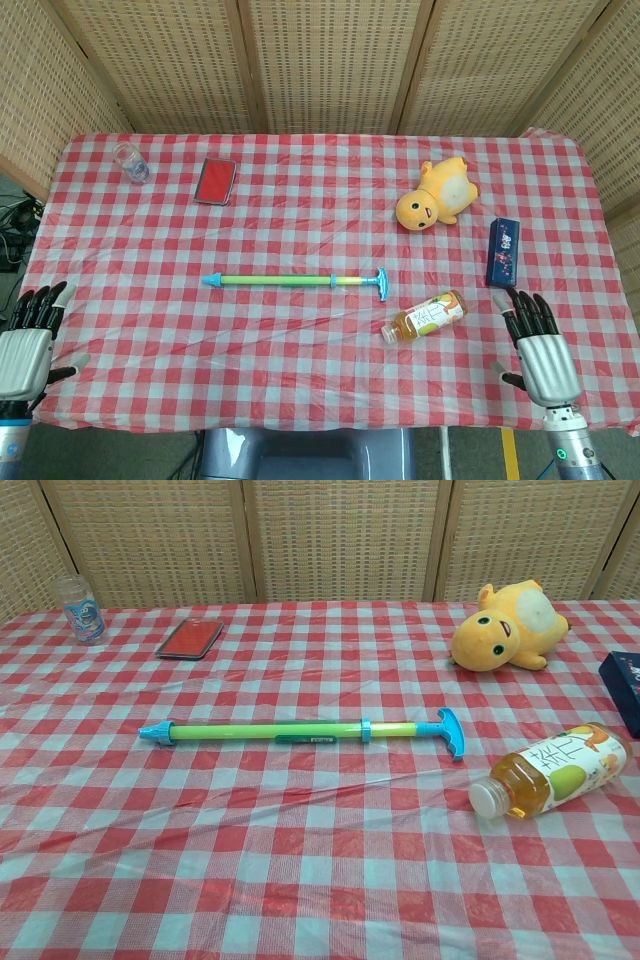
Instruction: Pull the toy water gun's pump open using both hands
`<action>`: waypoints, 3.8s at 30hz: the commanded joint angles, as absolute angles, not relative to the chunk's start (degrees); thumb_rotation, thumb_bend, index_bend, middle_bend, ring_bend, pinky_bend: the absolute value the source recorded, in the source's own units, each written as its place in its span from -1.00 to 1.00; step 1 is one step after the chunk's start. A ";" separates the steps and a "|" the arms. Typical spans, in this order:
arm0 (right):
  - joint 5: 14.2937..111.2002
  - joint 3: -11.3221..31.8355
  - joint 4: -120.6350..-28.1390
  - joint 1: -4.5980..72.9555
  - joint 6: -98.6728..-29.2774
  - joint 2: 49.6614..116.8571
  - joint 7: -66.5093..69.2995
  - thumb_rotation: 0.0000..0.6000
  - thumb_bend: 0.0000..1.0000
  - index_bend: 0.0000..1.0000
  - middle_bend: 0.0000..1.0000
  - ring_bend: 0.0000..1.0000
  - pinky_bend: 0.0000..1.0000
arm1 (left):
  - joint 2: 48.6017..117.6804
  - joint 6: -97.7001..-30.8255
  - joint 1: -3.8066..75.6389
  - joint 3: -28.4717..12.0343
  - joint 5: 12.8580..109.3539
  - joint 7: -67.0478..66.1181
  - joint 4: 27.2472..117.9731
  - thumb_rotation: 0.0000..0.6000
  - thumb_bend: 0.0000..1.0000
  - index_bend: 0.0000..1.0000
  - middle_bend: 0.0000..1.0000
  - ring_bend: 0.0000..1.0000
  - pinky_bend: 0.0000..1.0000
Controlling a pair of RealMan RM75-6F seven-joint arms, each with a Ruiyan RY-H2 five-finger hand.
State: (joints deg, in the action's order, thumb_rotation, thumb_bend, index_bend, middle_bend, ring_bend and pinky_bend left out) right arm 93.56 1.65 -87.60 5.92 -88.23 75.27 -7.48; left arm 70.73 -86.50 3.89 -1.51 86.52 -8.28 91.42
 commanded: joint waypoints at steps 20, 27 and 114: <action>89.51 10.91 -93.57 17.13 -78.15 79.41 -18.13 1.00 -0.68 -0.73 0.27 0.26 0.15 | 71.49 -84.37 4.78 -2.65 83.89 -6.85 90.25 1.00 -0.95 -1.00 -1.00 -1.00 -1.00; 76.91 16.70 -93.30 26.74 -65.89 85.29 -30.87 1.00 -0.57 -0.34 0.71 0.66 0.27 | 72.36 -81.34 6.00 -3.81 80.62 -6.49 88.02 1.00 -0.94 -1.00 -1.00 -1.00 -1.00; 48.69 19.38 -78.60 45.64 -58.08 98.90 -36.35 1.00 -0.03 0.74 1.00 0.92 0.40 | 65.17 -69.72 15.60 -9.50 72.19 -9.90 94.87 1.00 -0.88 -0.60 -1.00 -1.00 -1.00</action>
